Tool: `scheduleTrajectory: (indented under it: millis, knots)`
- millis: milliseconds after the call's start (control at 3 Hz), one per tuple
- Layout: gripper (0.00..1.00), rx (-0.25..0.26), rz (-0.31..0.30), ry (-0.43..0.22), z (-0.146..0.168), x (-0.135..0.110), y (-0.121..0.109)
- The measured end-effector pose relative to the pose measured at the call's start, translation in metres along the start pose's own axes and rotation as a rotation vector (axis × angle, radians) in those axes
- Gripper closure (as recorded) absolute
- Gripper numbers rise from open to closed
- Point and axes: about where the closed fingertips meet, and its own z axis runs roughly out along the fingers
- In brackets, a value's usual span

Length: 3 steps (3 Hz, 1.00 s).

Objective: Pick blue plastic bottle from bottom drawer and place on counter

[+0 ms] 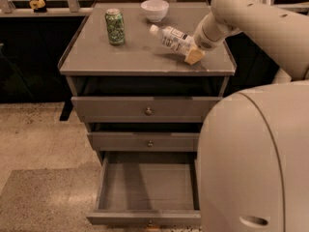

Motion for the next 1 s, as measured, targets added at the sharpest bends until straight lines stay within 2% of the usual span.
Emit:
scheduleTrajectory:
  millis: [333,667,1000]
  knots:
    - [0.12,0.0,0.0,0.0,0.0,0.0,0.0]
    - [0.0,0.0,0.0,0.0,0.0001,0.0,0.0001]
    - [0.0,0.0,0.0,0.0,0.0001,0.0,0.0001]
